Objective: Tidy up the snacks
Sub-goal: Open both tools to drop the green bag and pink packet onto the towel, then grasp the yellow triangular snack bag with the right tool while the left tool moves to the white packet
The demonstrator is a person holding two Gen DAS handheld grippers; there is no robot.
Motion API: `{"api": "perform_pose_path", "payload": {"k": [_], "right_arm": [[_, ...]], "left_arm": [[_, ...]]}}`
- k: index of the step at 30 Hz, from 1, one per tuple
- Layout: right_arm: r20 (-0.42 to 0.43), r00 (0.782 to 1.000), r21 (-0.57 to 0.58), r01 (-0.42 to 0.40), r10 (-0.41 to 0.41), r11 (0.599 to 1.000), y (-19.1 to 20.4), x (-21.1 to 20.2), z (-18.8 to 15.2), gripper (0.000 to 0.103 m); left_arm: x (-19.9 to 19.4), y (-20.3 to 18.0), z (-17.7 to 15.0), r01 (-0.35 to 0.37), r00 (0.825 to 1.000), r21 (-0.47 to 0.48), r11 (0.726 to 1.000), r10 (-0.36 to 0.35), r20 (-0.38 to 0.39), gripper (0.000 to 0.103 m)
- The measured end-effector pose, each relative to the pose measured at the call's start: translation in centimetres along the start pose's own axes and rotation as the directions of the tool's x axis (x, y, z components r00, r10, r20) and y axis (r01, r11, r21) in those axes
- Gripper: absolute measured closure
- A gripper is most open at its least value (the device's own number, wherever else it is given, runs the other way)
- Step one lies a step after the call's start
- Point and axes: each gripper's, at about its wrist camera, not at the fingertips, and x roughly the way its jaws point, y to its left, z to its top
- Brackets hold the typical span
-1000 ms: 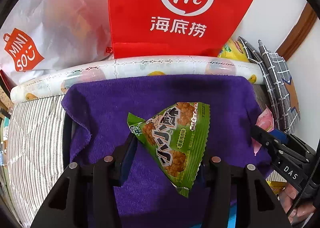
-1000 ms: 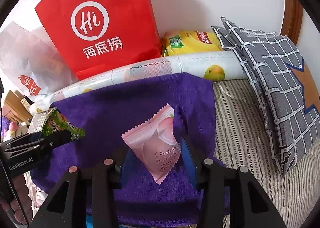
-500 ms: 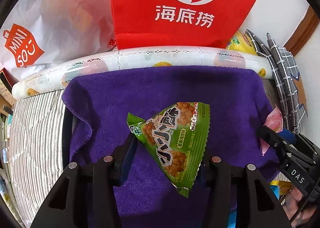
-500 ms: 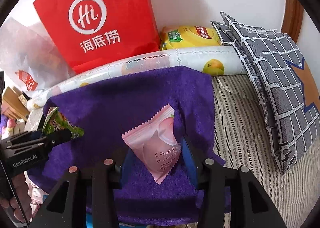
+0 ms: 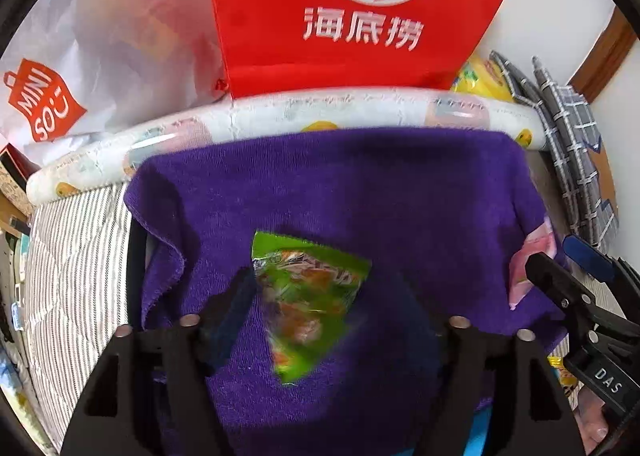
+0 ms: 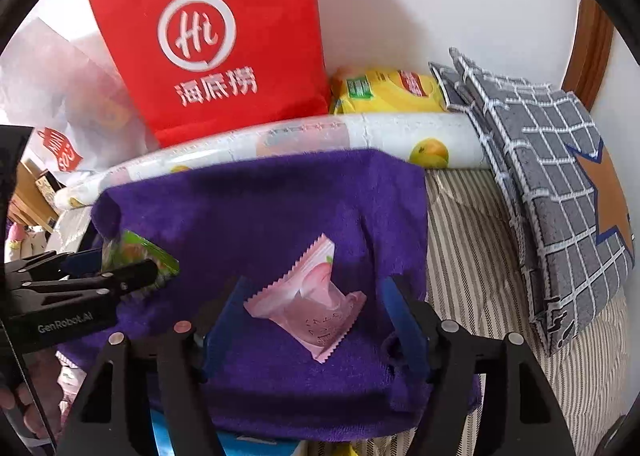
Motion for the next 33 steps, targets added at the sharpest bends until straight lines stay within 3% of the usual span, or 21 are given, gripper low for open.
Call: {"api": "perform_pose_path", "payload": {"k": [2,8,16,22,25,33], "right_arm": [[0.02,1.0,0.008,0.005,-0.005,1.0,0.0,-1.0,0.3,0.028],[0.063,0.998,0.053,-0.02,0.016,0.998,-0.9,-3.9,0.2,0.027],[0.07,0.997,0.064,0.016,-0.02,0.998,-2.6,-7.6,-2.6,0.027],[0.033,0.999,0.072,0.041,-0.043,0.997,-3.9,-8.7,-6.7,0.039],[-0.013,1.0,0.079,0.0,0.001,0.997,-4.1,-8.1,-8.6,0.047],[-0.076,0.997,0.062,-0.024,0.028,0.998,-3.6,-5.1,-10.9,0.052]], "left_arm": [[-0.7,0.0,0.1,0.002,1.0,-0.001,1.0,-0.002,0.017,0.023],[-3.1,-0.1,0.2,0.036,0.998,-0.007,0.999,-0.035,0.06,0.023],[-7.1,-0.6,-0.5,0.049,0.99,0.021,0.999,-0.051,0.129,0.023],[-9.8,-0.2,-2.2,0.061,0.984,0.017,0.998,-0.063,0.167,0.023],[-10.6,0.5,-3.5,0.056,0.985,0.008,0.998,-0.057,0.163,0.023],[-12.5,3.5,-6.8,0.008,0.987,-0.042,0.999,-0.001,0.163,0.023]]}}
